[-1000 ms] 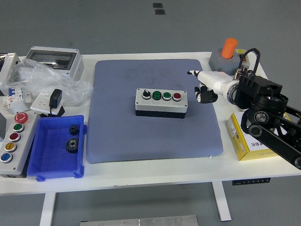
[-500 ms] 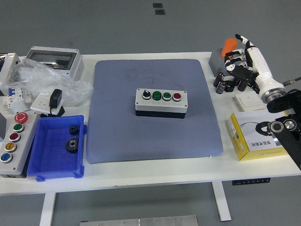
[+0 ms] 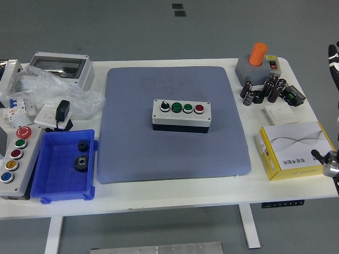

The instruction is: Pick up the button,place it on the desk,press the button,press the button

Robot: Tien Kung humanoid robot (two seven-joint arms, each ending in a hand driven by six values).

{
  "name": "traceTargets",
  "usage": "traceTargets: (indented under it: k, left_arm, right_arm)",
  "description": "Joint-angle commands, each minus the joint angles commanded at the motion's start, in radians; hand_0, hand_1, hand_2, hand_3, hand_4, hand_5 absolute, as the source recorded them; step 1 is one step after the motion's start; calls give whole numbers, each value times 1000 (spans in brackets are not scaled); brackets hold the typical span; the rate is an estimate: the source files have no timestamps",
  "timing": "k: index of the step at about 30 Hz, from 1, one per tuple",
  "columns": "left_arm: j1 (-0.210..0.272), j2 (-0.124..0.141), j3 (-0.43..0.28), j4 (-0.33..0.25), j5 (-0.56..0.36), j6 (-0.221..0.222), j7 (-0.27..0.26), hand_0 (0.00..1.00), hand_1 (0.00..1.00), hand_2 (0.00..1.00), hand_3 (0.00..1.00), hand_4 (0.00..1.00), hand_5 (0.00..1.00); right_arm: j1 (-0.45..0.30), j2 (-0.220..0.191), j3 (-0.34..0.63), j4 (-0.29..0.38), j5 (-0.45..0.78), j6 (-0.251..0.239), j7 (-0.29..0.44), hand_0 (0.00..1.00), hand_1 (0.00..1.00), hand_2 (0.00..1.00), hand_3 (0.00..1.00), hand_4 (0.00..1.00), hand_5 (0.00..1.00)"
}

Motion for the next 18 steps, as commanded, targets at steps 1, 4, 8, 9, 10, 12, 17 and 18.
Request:
traceTargets:
  k: [1,4,8,9,10,12,17,18]
  left_arm:
    - [-2,2,7,0,-3,-1,-6,621,658,576,607,665,360]
    - [-4,5,15,0,-5,-3,-11,619,655,576,607,664,362]
    - [-4,11,30,0,-8,-4,-10,619,655,576,607,664,362]
    - [-4,13,35,0,-11,-4,-11,620,653,575,608,655,346]
    - [-4,14,41,0,-14,-5,-12,620,653,575,608,655,346]
    - [-3,16,50,0,-19,-5,-15,620,653,575,608,655,346]
    - [2,10,51,0,-21,-3,-19,620,652,575,609,652,343]
    - [2,9,50,0,-20,-3,-19,620,652,575,609,652,343]
  right_arm:
    - [-6,1,3,-3,24,1,24,678,716,779,806,829,579]
    - [-16,8,4,-8,73,-2,69,680,714,771,791,829,587]
    - [-19,21,5,-19,120,-1,105,680,714,771,791,829,587]
    - [-20,23,5,-23,129,0,111,686,713,770,785,830,595]
    - [-20,24,5,-25,135,0,115,686,713,770,785,830,595]
    - [-22,27,8,-27,144,1,121,686,713,770,785,830,595]
    - [-36,33,23,-30,160,5,128,689,712,769,784,830,602]
    - [-38,34,24,-30,161,5,128,689,712,769,784,830,602]
